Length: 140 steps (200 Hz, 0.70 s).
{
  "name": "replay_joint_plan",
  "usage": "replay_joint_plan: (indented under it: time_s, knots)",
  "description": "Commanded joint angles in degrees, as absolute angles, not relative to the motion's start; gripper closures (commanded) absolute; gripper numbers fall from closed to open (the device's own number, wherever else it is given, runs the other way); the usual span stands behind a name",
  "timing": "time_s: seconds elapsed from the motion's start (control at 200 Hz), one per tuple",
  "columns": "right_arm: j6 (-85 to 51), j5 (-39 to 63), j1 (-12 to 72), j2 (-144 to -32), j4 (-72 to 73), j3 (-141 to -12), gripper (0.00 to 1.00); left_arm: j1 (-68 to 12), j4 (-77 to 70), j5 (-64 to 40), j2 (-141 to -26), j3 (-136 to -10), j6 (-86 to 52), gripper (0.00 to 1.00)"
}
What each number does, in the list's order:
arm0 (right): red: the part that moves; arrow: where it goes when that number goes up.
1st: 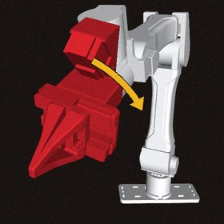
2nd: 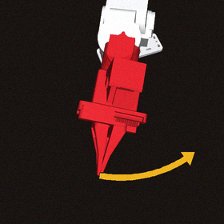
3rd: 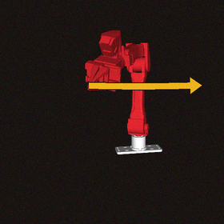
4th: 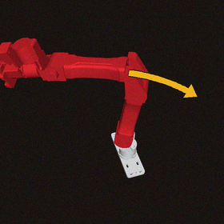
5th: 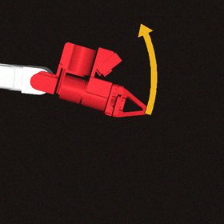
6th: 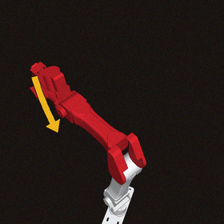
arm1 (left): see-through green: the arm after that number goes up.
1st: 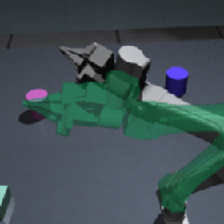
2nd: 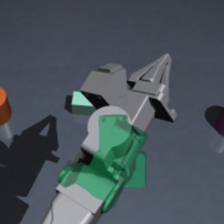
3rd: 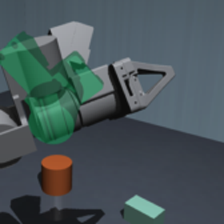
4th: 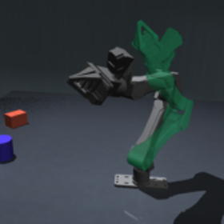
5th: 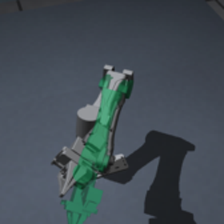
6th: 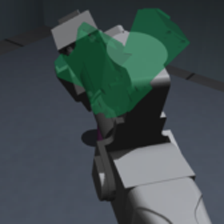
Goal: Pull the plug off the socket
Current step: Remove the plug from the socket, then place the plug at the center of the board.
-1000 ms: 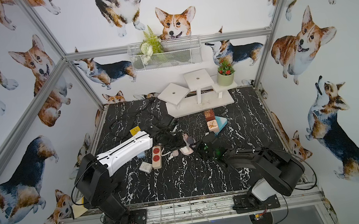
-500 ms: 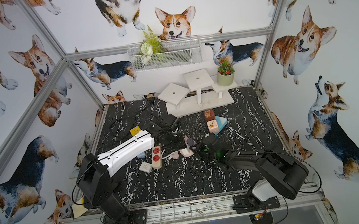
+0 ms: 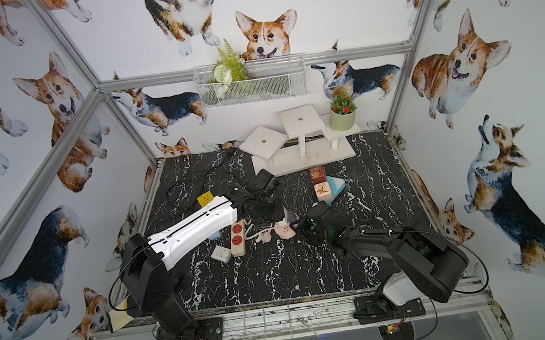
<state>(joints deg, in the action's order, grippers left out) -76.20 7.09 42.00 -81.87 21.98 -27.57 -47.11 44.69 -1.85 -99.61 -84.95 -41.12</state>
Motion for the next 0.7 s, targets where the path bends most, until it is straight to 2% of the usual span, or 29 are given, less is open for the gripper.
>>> replay_joint_plan:
  time_s: [0.0,0.19,0.27,0.45,0.696]
  knots:
    - [-74.48,5.11,42.09,-81.72,11.78,-28.17,1.0,-46.94,44.3,-3.09,-98.28,-85.09,-41.52,1.0]
    - [-73.29,5.35,41.84,-81.64,11.19,-29.15,1.0,-44.88,48.22,-5.14,-95.54,-84.08,-43.69,1.0]
    - [-72.52,5.95,41.75,-81.83,11.16,-29.92,1.0,-44.01,48.4,-6.45,-90.56,-80.3,-45.3,1.0]
    - [-71.96,7.38,40.91,-82.62,11.97,-31.11,1.0,-43.03,42.11,-15.69,-84.22,-68.36,-47.99,1.0]
    - [-70.93,8.89,39.39,-83.4,11.14,-32.64,1.0,-43.07,35.84,-22.89,-82.65,-58.62,-51.06,1.0]
